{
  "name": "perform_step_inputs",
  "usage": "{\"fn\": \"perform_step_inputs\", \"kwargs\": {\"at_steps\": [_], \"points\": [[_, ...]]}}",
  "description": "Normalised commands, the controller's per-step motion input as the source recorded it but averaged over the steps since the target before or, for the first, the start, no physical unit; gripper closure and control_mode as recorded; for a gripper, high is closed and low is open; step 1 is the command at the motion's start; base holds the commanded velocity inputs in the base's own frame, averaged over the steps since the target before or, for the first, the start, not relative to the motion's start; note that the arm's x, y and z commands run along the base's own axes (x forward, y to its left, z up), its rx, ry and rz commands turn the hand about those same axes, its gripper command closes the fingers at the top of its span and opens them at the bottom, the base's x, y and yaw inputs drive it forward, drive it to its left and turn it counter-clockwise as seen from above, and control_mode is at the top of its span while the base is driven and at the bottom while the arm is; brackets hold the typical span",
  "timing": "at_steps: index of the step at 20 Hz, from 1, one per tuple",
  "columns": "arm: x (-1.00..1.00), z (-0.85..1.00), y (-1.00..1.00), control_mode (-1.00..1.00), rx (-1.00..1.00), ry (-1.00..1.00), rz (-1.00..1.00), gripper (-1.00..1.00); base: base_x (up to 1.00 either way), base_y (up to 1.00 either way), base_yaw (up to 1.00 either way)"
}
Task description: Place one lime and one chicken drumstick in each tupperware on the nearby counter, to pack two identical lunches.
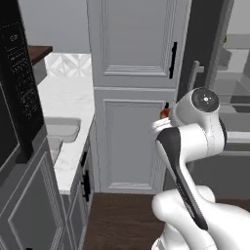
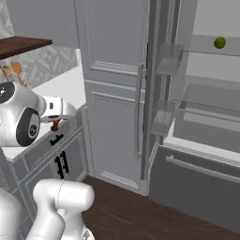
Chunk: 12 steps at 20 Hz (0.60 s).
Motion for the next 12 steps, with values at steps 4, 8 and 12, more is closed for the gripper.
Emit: {"fn": "perform_step_inputs", "kwargs": {"at_steps": [4,8,12], "points": [[0.00,0.00,0.00,1.00,0.00,0.00,0.00,1.00,0.61,0.18,0.17],[0.00,0.00,0.00,1.00,0.00,0.00,0.00,1.00,0.82,0.03,0.17],[0.00,0.00,0.00,1.00,0.00,0.00,0.00,1.00,0.83,0.33,0.23]]}}
